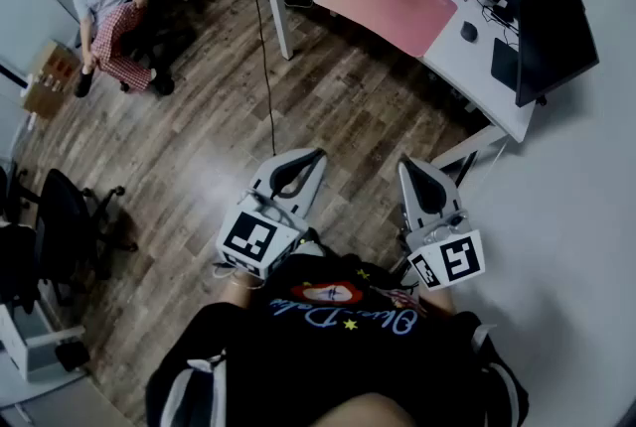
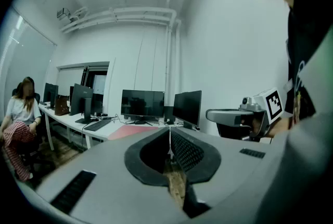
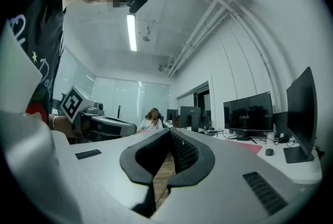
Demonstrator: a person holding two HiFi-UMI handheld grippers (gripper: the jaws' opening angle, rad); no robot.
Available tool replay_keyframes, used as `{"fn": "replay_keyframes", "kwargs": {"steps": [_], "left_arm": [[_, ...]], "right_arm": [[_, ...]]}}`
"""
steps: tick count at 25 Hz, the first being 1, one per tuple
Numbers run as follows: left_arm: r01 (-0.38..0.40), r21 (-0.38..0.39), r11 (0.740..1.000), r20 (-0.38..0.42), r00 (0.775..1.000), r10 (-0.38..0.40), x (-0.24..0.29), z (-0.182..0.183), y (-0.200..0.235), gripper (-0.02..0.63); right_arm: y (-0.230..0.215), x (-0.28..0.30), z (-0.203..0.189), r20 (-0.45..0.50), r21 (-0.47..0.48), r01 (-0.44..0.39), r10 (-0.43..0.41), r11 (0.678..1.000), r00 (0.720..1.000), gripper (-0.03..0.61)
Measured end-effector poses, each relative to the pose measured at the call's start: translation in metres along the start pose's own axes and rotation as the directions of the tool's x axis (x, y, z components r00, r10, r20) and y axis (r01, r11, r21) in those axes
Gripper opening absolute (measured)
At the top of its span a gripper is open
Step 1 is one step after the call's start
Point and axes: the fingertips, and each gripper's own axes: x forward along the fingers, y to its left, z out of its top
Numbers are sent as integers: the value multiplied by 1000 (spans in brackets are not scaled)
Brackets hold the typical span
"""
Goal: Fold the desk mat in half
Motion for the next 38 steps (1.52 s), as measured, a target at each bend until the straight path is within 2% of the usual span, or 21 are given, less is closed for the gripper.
{"fn": "replay_keyframes", "kwargs": {"steps": [12, 30, 33, 38], "left_arm": [[-5, 3, 1000, -6, 1000, 5, 0, 1, 7, 6], [18, -36, 999, -30, 999, -19, 6, -4, 47, 12], [18, -31, 999, -37, 999, -19, 9, -7, 58, 65], [23, -31, 999, -40, 999, -25, 14, -10, 77, 69]], "right_arm": [[-5, 6, 3, 27, 31, 12, -13, 999, 1000, 0], [-4, 40, -4, -40, -7, 43, -43, 999, 998, 5], [-2, 50, -7, -47, -15, 47, -48, 999, 998, 26], [-4, 68, -13, -66, -18, 60, -61, 998, 996, 63]]}}
